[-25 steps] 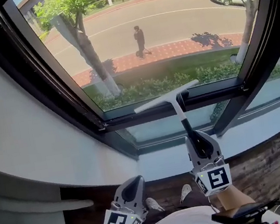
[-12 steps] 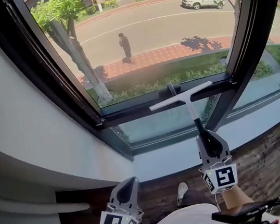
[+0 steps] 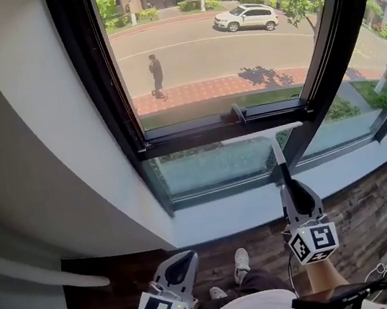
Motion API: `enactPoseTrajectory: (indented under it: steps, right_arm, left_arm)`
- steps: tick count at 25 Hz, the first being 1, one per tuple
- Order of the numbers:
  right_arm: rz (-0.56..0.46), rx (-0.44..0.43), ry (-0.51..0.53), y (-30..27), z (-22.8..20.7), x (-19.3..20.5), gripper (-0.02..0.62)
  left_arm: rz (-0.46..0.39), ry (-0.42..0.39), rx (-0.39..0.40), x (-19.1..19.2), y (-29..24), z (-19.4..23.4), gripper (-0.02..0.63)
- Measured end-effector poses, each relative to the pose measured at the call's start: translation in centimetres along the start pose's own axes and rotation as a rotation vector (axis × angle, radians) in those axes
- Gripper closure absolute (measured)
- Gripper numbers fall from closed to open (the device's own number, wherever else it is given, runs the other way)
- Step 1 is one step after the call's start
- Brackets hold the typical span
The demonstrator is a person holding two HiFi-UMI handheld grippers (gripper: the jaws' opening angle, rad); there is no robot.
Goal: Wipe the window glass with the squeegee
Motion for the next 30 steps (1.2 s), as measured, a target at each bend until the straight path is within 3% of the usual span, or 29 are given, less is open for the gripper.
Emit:
enactPoseTrajectory:
  steps: [5, 10, 15, 21, 30]
  right_arm:
    - [0.0, 0.018, 0.029, 3.9, 1.0, -1.6, 0.492]
    - [-0.028, -0.024, 0.079, 5.8, 2.4, -4.3, 0.492]
    - [-0.05, -0.072, 0.114, 6.0, 1.1, -5.3, 0.492]
    - [-0.06, -0.093, 0.126, 8.3, -4.3, -5.3, 0.492]
    - [-0.063, -0.089, 0.066, 10.5, -12.6, -4.4, 0.492]
  left_arm:
    - [-0.018, 0.025, 0.005, 1.3, 2.6, -0.7, 0.589]
    - [-0.066, 0.04, -0.043, -1.2, 5.3, -1.9, 0.589]
    - [-0.086, 0.033, -0.08, -1.8, 4.6, -2.6, 0.589]
    - [-0.103, 0.063, -0.076, -2.4, 0.1, -6.6, 0.589]
    - [-0.082, 0.037, -0.031, -3.8, -6.2, -12.2, 0.588]
Point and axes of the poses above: the fingertips, and each gripper's own axes: y backward along the fingers, z to its left, x out of its underside, the point moved 7 cm from there along y, backward along the fingers, and after that the axes turned 2 degrees about y, right-handed, at the moved point
